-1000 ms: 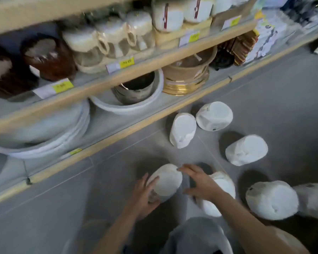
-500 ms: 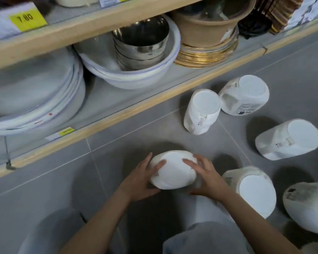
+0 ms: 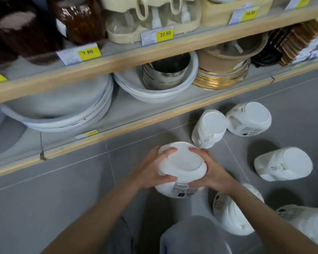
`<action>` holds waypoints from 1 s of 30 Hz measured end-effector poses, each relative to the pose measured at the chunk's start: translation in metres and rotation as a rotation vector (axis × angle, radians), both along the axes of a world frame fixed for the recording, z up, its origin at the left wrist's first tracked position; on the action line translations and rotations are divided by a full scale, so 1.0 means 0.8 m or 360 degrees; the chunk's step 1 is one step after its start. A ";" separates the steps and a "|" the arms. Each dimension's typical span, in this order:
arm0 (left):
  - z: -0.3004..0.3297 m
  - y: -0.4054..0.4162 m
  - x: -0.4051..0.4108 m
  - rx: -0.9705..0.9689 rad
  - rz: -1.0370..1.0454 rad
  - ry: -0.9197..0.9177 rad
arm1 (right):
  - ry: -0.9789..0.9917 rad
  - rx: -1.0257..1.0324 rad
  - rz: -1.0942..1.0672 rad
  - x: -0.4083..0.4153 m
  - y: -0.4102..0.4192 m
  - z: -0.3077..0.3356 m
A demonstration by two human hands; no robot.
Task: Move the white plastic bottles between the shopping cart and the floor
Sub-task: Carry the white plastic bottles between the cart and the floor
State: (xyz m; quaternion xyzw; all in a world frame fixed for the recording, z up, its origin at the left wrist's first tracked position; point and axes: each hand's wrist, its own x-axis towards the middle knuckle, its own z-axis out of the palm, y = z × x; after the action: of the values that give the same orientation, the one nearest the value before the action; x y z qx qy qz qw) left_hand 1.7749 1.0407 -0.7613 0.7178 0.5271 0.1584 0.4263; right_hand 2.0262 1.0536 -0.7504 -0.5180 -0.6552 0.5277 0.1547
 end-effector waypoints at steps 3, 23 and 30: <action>0.122 0.017 -0.011 0.0084 0.0177 -0.0143 | 0.0020 -0.0035 -0.0070 -0.018 0.021 0.127; 0.742 -0.088 -0.161 0.0169 0.1117 -0.0534 | 0.0405 0.0026 -0.0159 -0.221 -0.029 0.747; 0.765 -0.200 -0.223 0.0193 0.1551 -0.0524 | 0.0331 0.0006 0.0391 -0.321 -0.067 0.762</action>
State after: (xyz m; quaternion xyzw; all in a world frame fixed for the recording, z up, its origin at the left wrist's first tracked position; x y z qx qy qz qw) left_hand 1.5967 0.8805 -0.1493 0.3781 0.7161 0.4796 0.3380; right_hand 1.7697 1.0002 -0.1405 -0.3764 -0.6949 0.5923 0.1570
